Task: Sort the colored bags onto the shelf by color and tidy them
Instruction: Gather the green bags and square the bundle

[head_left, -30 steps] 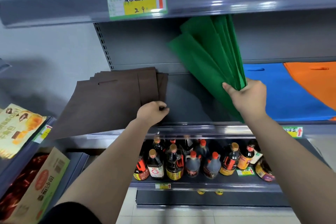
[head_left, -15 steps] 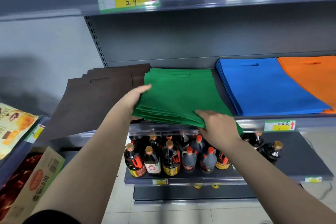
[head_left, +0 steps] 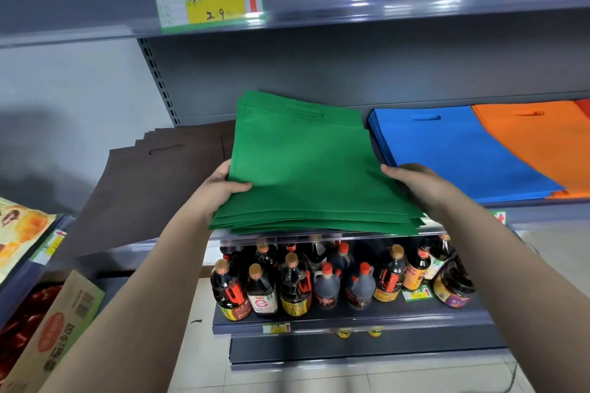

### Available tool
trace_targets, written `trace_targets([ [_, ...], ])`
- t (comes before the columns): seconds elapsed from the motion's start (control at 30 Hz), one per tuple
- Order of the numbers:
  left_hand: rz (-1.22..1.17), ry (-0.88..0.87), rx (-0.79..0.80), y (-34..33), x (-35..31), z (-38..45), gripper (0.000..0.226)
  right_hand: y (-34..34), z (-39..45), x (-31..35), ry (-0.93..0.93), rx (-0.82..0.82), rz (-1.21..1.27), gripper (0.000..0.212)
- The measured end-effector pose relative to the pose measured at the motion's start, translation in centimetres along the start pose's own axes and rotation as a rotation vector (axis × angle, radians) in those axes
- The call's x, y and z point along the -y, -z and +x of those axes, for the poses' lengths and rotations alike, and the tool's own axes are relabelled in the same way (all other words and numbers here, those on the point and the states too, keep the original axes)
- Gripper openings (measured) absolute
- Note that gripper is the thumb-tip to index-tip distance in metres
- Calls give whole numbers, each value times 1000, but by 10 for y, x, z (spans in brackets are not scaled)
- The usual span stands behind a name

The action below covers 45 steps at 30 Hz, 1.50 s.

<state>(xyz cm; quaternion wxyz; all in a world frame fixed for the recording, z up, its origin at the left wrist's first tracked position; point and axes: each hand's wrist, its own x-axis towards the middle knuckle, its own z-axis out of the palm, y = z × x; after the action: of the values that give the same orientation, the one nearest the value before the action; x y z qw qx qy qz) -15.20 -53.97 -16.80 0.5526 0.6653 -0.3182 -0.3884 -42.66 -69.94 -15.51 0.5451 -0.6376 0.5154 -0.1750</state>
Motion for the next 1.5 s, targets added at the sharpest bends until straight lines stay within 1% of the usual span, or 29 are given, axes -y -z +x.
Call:
trace_targets([
  [0.07, -7, -65, 0, 2, 1, -4, 51, 3, 1, -2, -82, 103, 123, 89],
  [0.1, 2, -102, -8, 2, 3, -6, 51, 2, -1, 0, -106, 147, 179, 89],
  [0.13, 0, -134, -12, 2, 3, -7, 51, 1, -2, 1, -108, 175, 219, 85],
  [0.2, -28, -180, -19, -2, -1, -11, 51, -2, 4, -1, -59, 180, 266, 74],
  [0.27, -21, -227, -13, -8, -8, -12, 52, -3, 7, 1, 31, 122, 314, 47],
  [0.3, -9, -252, -10, -11, -12, -11, 52, -3, 9, 2, 69, 107, 358, 39],
  [0.37, -11, -302, -27, -17, -18, -9, 52, 1, 12, 4, 144, 115, 438, 34],
  [0.47, -61, -359, -75, -27, -22, 1, 55, 8, 19, 10, 233, 109, 515, 37],
  [0.63, -115, -437, -141, -47, -30, 18, 54, 13, 34, 21, 357, 78, 591, 43],
  [0.77, -274, -445, -214, -62, -32, 34, 51, 8, 48, 22, 495, 27, 638, 50],
  [0.87, -334, -447, -215, -66, -29, 45, 51, 4, 56, 21, 579, 4, 658, 50],
  [0.93, -322, -462, -198, -62, -22, 49, 50, 3, 62, 12, 618, -1, 604, 47],
  [1.1, -204, -568, -217, -75, 2, 47, 50, -3, 73, -19, 645, -69, 300, 48],
  [1.17, -154, -622, -235, -82, 2, 45, 47, -6, 74, -22, 658, -115, 313, 47],
  [1.27, -189, -664, -238, -83, -8, 45, 45, -5, 76, -15, 713, -140, 406, 47],
  [1.33, -217, -679, -222, -82, -13, 46, 48, -1, 75, -10, 749, -136, 427, 47],
  [1.43, -293, -651, -183, -75, -7, 45, 57, 9, 71, -11, 747, -33, 458, 53],
  [1.5, -335, -629, -185, -73, 1, 45, 54, 13, 71, -14, 754, 3, 500, 58],
])
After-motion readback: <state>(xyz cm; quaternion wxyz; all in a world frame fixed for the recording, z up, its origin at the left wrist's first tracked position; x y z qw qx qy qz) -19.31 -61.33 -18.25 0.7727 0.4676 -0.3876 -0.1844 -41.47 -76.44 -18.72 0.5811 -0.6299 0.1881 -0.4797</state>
